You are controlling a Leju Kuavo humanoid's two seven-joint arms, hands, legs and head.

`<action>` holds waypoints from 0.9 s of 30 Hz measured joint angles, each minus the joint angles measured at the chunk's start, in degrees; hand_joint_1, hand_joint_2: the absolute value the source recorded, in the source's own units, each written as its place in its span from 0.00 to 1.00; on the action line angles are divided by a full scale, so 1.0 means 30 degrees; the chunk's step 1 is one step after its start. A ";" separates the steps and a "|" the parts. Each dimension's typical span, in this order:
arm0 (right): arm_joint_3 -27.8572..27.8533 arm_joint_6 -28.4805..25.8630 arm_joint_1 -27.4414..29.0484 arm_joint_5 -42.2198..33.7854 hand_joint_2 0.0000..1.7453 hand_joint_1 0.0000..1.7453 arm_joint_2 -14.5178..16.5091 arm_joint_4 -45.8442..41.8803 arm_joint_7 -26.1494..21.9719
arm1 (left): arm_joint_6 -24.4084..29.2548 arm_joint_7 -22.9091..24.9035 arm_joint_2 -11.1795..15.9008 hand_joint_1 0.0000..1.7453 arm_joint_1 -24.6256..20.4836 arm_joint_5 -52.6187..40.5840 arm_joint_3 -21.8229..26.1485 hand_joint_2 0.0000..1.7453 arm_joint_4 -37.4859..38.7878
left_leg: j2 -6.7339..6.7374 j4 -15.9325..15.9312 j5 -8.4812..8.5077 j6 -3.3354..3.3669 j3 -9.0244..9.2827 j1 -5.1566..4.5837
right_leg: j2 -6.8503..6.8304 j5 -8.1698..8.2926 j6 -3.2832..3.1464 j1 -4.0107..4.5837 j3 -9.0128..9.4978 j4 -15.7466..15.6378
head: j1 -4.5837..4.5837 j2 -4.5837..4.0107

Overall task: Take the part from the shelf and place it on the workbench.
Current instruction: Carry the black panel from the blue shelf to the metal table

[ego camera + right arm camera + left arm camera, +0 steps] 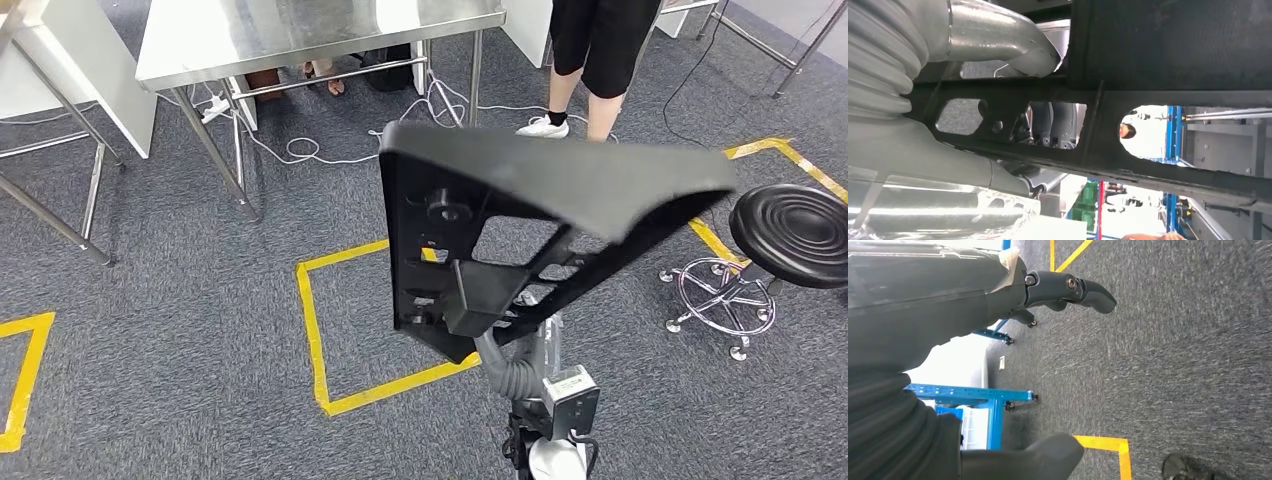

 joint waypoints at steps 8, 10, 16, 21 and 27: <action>0.0058 -0.0084 -0.0022 0.0013 1.00 1.00 0.0031 0.0009 0.0158 | -0.0035 -0.0009 0.0075 0.00 0.0034 -0.0118 -0.0002 1.00 0.0005 | 0.0338 -0.1786 0.2523 0.1035 -0.0948 -0.0475 | -0.0041 -0.0944 -0.0197 0.0434 0.1015 -0.0153 | 0.0079 0.0000; 0.0056 -0.0109 -0.0036 0.0010 1.00 1.00 0.0029 0.0003 0.0169 | -0.0062 -0.0020 0.0093 0.00 0.0008 -0.0115 -0.0005 1.00 0.0002 | 0.0435 -0.2039 0.2238 0.1199 -0.0834 -0.0630 | -0.0043 -0.1013 -0.0113 0.0390 0.1098 -0.0259 | 0.0128 0.0000; 0.0067 -0.0142 -0.0025 0.0005 1.00 1.00 0.0046 -0.0002 0.0182 | -0.0066 -0.0020 0.0111 0.00 0.0017 -0.0108 0.0000 1.00 -0.0004 | 0.0408 -0.2358 0.2276 0.1287 -0.0668 -0.0716 | -0.0090 -0.1009 -0.0016 0.0384 0.1186 -0.0259 | 0.0051 0.0000; 0.0126 -0.0222 -0.0174 0.0000 1.00 1.00 0.0005 -0.0087 0.0204 | -0.0113 -0.0033 0.0098 0.00 -0.0017 -0.0007 0.0060 1.00 -0.0015 | 0.0135 -0.3146 0.1929 0.1382 0.0917 -0.0475 | -0.0161 -0.1762 0.0448 0.0377 -0.1541 0.3435 | 0.0044 0.0000; 0.0128 -0.0191 -0.0157 -0.0015 1.00 1.00 -0.0069 0.0018 0.0240 | -0.0093 -0.0042 0.0022 0.00 -0.0017 0.0018 0.0084 1.00 -0.0014 | -0.0110 -0.2940 0.0736 0.0734 0.1949 -0.0542 | -0.0189 0.1060 0.0561 0.0184 -0.1784 0.0063 | 0.0107 0.0000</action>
